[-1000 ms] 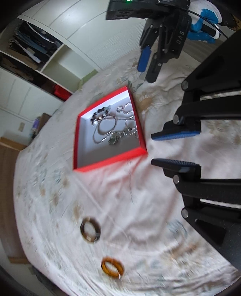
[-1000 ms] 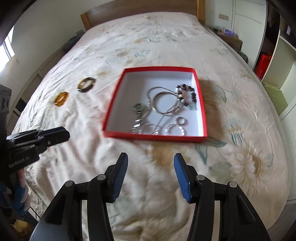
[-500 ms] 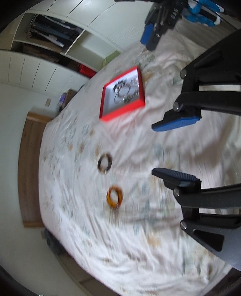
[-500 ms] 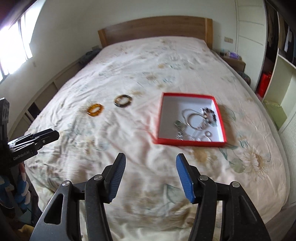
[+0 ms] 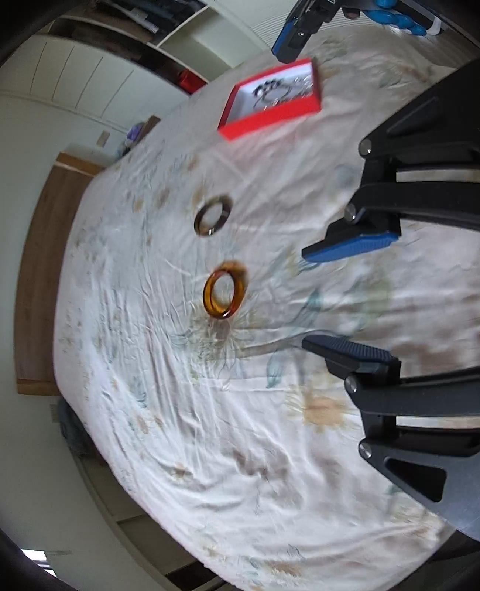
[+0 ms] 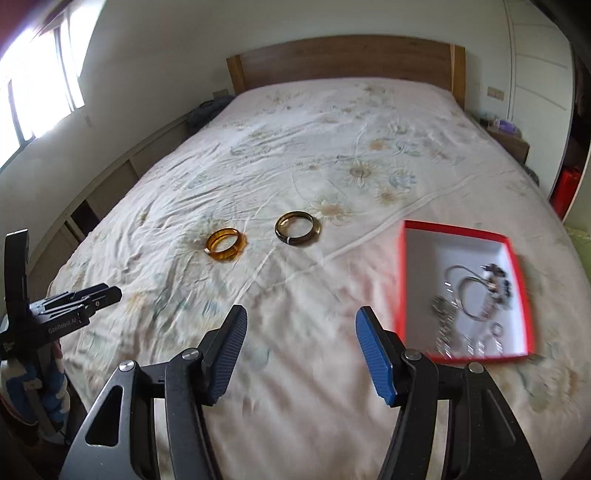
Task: Organize jewelry
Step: 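Grasp the amber bangle with the left tool while the right grasps the dark brown bangle, then lift both bangles and carry them over the red box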
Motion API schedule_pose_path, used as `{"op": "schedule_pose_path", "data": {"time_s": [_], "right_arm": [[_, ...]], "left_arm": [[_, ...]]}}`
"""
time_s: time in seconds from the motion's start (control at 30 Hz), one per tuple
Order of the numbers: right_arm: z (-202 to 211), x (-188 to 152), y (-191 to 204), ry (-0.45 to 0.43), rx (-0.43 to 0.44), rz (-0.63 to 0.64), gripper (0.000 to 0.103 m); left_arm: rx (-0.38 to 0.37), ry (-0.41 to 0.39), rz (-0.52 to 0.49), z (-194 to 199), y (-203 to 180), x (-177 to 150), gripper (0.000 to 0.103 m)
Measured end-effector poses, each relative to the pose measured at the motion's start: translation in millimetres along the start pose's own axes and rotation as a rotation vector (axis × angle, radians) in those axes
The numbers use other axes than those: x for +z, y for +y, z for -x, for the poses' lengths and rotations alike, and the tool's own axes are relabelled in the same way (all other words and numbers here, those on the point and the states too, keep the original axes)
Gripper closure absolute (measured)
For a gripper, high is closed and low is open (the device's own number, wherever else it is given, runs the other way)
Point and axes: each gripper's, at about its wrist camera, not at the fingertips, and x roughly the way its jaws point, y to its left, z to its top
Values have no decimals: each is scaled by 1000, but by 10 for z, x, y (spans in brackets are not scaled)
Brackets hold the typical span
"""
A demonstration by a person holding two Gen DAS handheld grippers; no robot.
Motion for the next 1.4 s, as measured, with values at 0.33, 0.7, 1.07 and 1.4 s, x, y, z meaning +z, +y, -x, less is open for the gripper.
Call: {"op": "schedule_pose_path", "data": {"time_s": [0.33,0.7,1.07,1.4], "right_arm": [[-1605,711,-184,92,-7,-69,42],[-2670,904,-254,177,-35,-75,53],[-2487,889,-151,112,-116,8,95],[-1358,746,-209,-13,-93,-4,95]], "left_arm": [[53,72,9,-1413,98,795,64],[98,128,-96,-2315,112,898,65],[150,55,-85,-2187,48,906,94],[120,-9,-103,-1422,-392,807,94]]}}
